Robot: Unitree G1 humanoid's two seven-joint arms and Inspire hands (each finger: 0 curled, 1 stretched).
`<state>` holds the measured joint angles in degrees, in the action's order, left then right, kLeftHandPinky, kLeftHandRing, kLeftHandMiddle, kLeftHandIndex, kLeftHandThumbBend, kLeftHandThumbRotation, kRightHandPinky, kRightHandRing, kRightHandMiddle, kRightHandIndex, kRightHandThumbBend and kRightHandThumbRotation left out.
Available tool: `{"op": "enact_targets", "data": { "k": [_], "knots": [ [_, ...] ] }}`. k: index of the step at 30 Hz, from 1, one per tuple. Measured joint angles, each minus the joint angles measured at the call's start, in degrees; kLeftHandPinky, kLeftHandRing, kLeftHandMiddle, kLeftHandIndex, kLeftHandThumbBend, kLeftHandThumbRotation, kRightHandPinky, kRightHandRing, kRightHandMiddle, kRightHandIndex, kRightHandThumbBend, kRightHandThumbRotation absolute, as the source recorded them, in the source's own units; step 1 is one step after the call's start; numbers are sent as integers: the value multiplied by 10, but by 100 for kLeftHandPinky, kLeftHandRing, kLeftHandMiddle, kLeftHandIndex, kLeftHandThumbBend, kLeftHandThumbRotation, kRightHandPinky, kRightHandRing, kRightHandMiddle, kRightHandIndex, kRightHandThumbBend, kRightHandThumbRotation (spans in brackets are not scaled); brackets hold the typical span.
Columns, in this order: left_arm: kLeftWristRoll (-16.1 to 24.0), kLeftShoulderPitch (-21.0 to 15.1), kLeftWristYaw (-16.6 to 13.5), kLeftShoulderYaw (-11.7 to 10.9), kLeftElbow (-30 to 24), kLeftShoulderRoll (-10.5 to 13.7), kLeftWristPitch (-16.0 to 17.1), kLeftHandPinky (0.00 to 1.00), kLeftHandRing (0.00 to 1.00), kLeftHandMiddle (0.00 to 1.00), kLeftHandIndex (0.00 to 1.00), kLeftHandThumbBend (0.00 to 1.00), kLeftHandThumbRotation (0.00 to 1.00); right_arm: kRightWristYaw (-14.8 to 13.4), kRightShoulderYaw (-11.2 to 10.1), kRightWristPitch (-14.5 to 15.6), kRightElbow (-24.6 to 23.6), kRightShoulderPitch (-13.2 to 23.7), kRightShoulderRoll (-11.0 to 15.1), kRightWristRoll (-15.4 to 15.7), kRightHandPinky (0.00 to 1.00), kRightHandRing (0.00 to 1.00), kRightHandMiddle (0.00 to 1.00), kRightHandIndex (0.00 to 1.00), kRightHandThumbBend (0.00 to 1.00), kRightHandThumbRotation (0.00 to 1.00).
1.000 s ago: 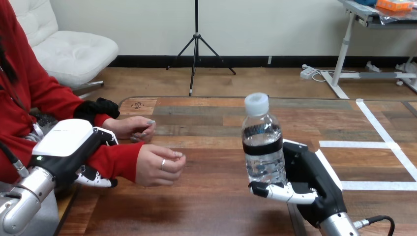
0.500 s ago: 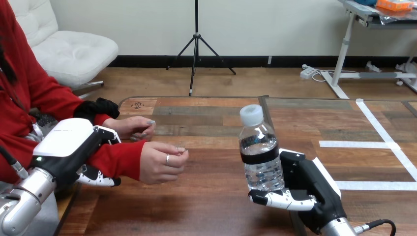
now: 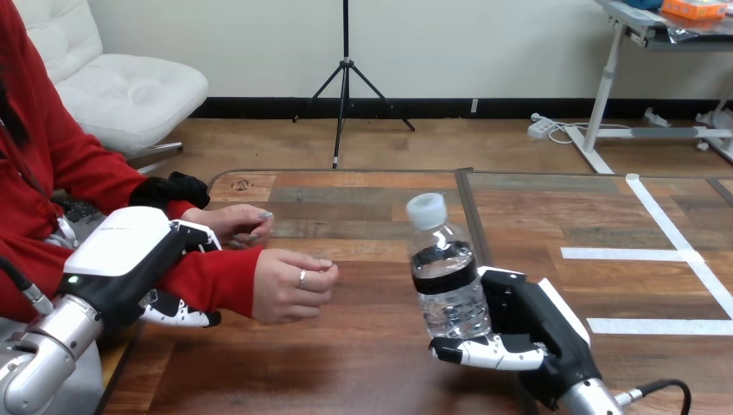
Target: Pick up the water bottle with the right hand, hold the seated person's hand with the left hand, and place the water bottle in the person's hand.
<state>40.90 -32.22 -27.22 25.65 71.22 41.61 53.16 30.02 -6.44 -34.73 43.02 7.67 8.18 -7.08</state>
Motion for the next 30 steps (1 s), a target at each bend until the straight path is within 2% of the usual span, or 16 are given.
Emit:
{"op": "enact_targets", "data": {
  "k": [10,30],
  "knots": [
    [-1,4,0,-7,-13,-1,9,35,42,49,52,69,15,-1,9,-6,30,22,12,15,15,20,32,40,88,0],
    [-3,7,1,-23,-40,-15,13,36,42,49,51,69,9,-10,23,-10,62,38,11,36,15,20,31,39,88,0]
  ]
}}
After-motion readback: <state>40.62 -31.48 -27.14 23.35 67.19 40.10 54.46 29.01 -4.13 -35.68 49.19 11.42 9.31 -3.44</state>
